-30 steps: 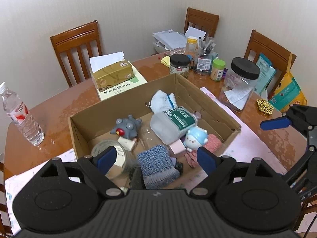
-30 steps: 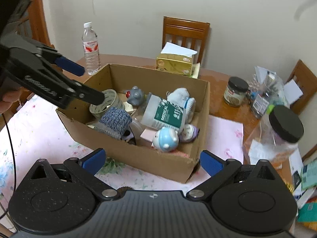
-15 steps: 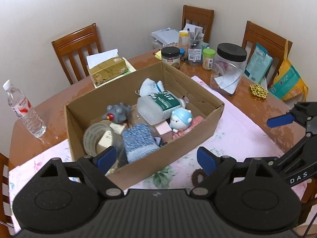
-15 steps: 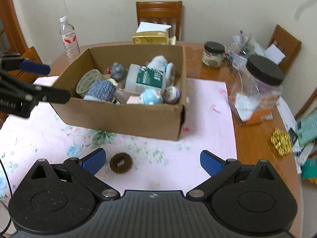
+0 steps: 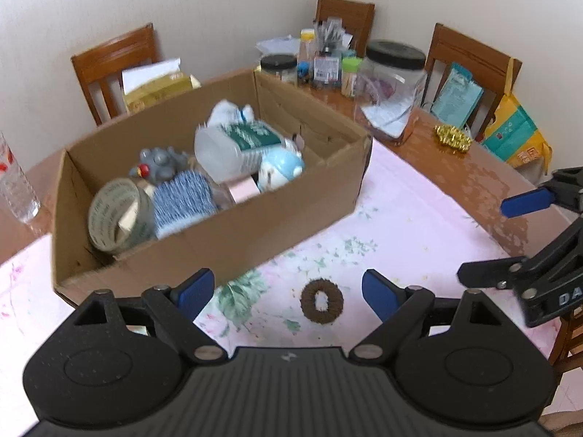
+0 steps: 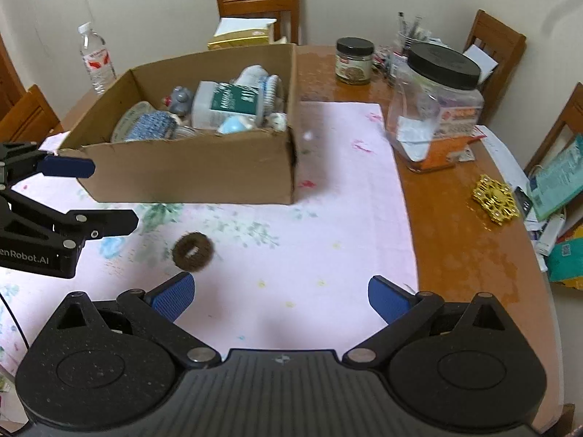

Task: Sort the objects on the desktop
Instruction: 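Reach the left gripper to the brown scrunchie and grasp it, then carry the brown scrunchie over the box and release it inside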

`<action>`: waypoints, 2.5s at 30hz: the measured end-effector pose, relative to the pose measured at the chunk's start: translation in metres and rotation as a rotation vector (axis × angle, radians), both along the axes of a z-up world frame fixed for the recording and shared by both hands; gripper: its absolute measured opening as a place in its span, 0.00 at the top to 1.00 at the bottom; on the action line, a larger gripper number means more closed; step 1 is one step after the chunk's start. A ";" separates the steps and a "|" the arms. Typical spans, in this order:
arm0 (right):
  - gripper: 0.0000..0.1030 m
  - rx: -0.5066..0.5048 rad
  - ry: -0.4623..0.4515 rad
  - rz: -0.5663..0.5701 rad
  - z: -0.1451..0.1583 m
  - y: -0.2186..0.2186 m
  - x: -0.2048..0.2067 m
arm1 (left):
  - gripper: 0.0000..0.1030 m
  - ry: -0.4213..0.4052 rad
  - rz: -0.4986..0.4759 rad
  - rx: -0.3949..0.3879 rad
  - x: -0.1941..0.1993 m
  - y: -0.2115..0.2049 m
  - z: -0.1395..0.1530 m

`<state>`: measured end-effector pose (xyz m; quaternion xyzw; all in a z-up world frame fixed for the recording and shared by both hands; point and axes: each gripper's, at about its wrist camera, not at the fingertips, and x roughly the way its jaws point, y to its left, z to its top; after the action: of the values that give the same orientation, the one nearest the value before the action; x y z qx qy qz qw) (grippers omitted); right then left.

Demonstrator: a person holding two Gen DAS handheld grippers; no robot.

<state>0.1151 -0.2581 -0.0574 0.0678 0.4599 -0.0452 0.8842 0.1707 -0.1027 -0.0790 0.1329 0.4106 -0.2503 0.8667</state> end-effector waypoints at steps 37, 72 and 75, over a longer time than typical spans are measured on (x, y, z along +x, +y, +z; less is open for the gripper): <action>0.00 0.010 0.012 -0.033 -0.005 -0.022 -0.019 | 0.67 0.110 0.036 0.019 0.015 -0.032 -0.070; 0.00 -0.035 -0.071 0.120 0.024 0.004 0.001 | 0.68 -0.034 -0.004 -0.003 0.032 0.000 0.054; 0.00 -0.057 -0.081 0.144 0.028 0.007 0.003 | 0.68 -0.060 -0.015 0.003 0.039 -0.002 0.060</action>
<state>0.1184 -0.2511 -0.0295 0.0112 0.4260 0.0084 0.9046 0.2101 -0.1051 -0.0188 0.1447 0.3838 -0.2519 0.8765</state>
